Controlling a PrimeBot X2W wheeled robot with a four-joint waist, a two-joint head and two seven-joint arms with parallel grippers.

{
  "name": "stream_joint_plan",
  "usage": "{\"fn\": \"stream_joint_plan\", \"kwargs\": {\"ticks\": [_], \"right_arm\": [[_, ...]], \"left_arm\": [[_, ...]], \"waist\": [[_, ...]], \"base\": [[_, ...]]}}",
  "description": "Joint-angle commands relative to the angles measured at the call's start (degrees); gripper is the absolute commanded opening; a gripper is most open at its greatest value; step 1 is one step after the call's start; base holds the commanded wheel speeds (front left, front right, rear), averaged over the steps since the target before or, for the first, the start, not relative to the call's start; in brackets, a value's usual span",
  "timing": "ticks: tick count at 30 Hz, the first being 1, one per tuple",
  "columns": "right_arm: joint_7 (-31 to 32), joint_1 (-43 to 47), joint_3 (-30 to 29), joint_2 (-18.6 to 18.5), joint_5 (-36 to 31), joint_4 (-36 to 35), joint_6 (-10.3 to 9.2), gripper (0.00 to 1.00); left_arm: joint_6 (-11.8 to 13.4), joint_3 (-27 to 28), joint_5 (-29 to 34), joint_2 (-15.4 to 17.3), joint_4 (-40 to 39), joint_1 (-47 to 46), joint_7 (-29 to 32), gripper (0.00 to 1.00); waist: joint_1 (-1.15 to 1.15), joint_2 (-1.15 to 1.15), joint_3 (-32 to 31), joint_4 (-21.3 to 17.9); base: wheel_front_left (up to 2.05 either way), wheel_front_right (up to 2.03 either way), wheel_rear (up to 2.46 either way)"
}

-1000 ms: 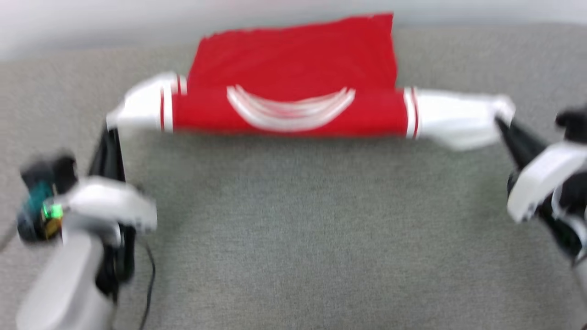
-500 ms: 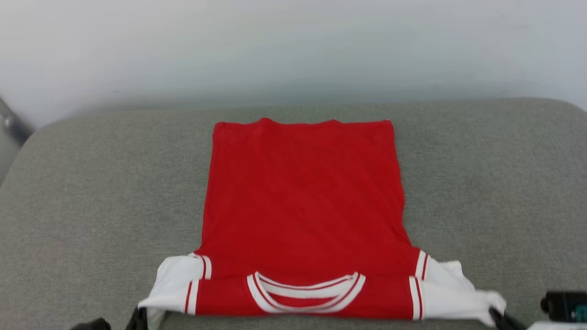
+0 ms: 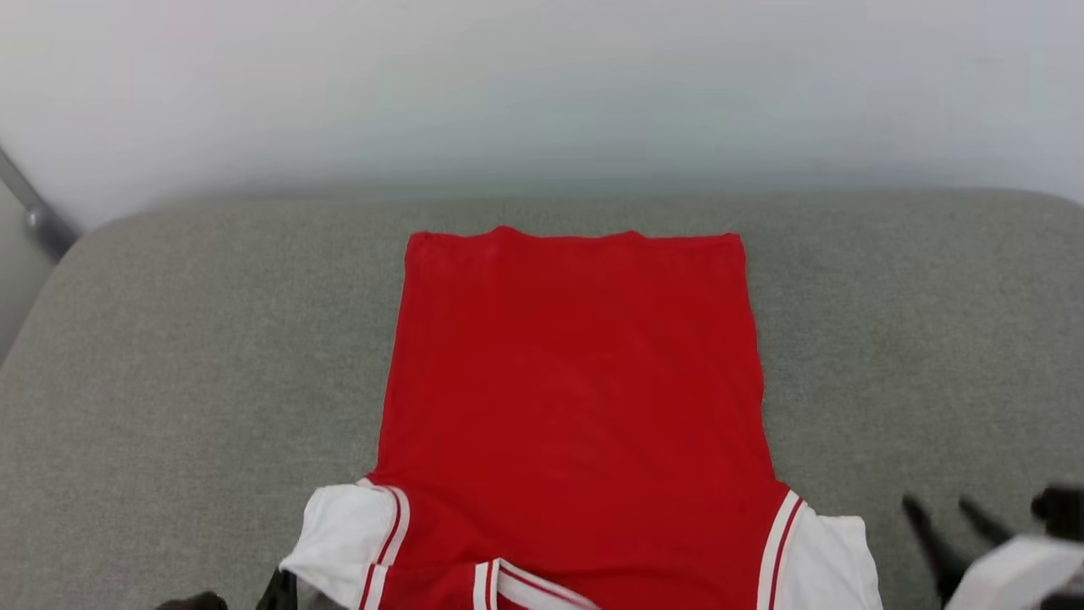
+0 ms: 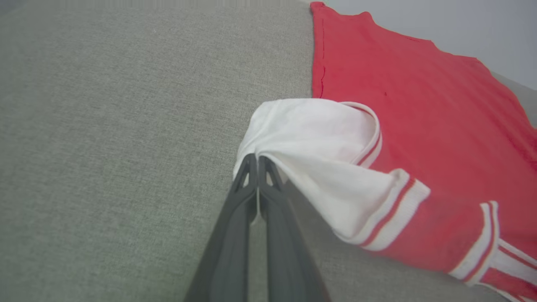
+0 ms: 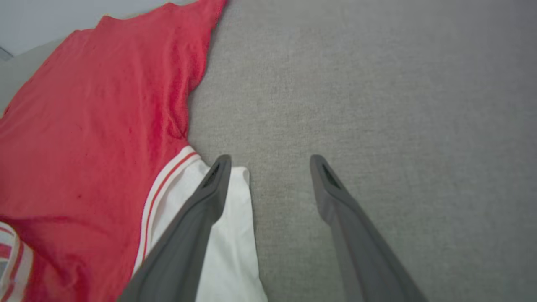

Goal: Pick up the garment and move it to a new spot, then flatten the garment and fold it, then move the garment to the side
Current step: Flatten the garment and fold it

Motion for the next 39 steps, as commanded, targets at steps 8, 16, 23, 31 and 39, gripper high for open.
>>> {"fn": "stream_joint_plan", "kwargs": {"ticks": [8, 16, 23, 31, 39], "right_arm": [[4.2, -25.9, -0.9, -3.5, 3.1, 10.7, -0.03, 1.0], [17.7, -49.2, 2.1, -8.3, 6.8, 23.3, -0.02, 1.0], [26.2, -62.5, 4.5, -10.4, 6.6, 29.5, -0.02, 1.0], [31.1, -67.4, 5.6, -10.3, 5.5, 34.9, -0.03, 1.0], [36.2, -65.1, 6.8, -9.7, 5.9, 38.6, -0.03, 0.0]], "left_arm": [[0.5, -1.3, 4.0, -0.8, -6.2, -8.1, -1.0, 0.0], [-0.6, -3.7, 7.1, -2.9, -11.0, -15.5, -0.9, 0.0], [-0.5, -5.5, 9.5, -4.4, -13.0, -19.4, -1.2, 0.0], [-0.8, -6.5, 10.5, -5.6, -13.1, -21.2, -1.7, 0.0], [-1.7, -6.4, 9.8, -6.2, -10.9, -21.2, -2.3, 0.0]], "waist": [[0.01, 0.0, 11.4, 3.6], [0.01, 0.0, 20.8, 9.2], [0.01, 0.0, 26.8, 12.7], [0.01, 0.0, 30.2, 14.6], [0.01, 0.0, 28.7, 14.6]], "base": [[0.0, 0.0, 0.0], [0.0, 0.0, 0.0], [0.0, 0.0, 0.0], [0.0, 0.0, 0.0], [0.0, 0.0, 0.0]]}}
